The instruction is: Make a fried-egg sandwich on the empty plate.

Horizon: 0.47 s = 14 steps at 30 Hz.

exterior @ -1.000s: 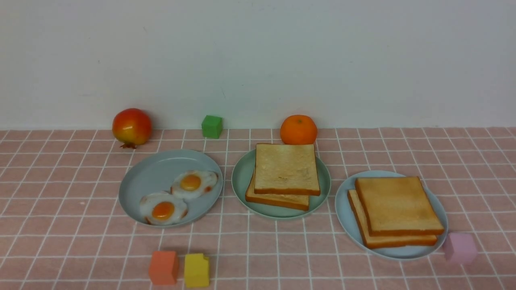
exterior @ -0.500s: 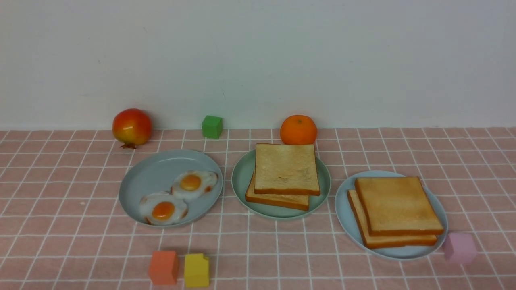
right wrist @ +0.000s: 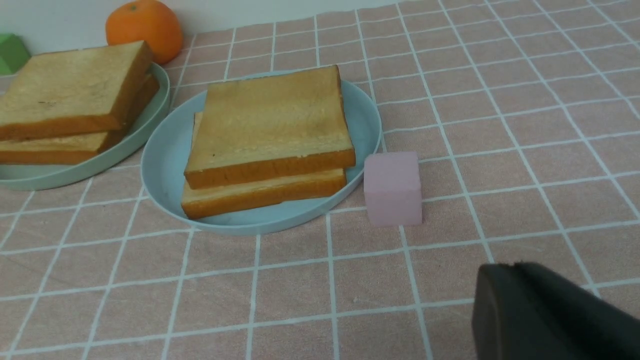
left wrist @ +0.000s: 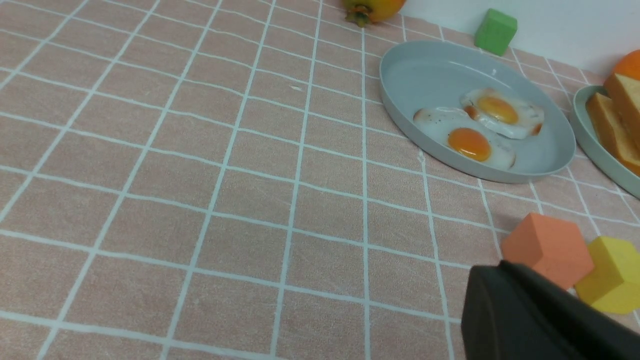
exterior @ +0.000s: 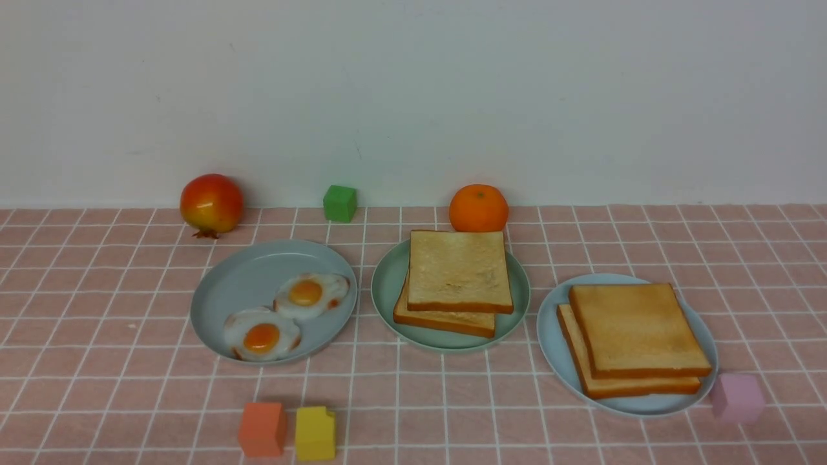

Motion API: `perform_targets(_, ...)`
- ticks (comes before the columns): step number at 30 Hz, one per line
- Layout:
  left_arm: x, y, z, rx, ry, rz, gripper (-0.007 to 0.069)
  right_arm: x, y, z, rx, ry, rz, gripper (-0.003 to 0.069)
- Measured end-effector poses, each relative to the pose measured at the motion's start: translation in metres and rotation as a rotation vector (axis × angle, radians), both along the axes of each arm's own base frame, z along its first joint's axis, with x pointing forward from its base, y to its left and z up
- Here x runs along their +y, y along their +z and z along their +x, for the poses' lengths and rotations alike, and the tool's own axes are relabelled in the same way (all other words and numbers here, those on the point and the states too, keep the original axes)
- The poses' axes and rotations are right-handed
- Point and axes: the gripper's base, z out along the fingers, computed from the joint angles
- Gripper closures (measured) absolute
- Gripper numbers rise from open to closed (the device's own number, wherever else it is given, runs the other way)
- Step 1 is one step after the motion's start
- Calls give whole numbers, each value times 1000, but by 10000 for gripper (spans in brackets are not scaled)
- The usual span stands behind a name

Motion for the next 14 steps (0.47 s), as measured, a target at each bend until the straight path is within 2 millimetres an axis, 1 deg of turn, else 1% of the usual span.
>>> perform_targets(14,0,0,0,0,0,0,612,0,0,0,0,0,0,577)
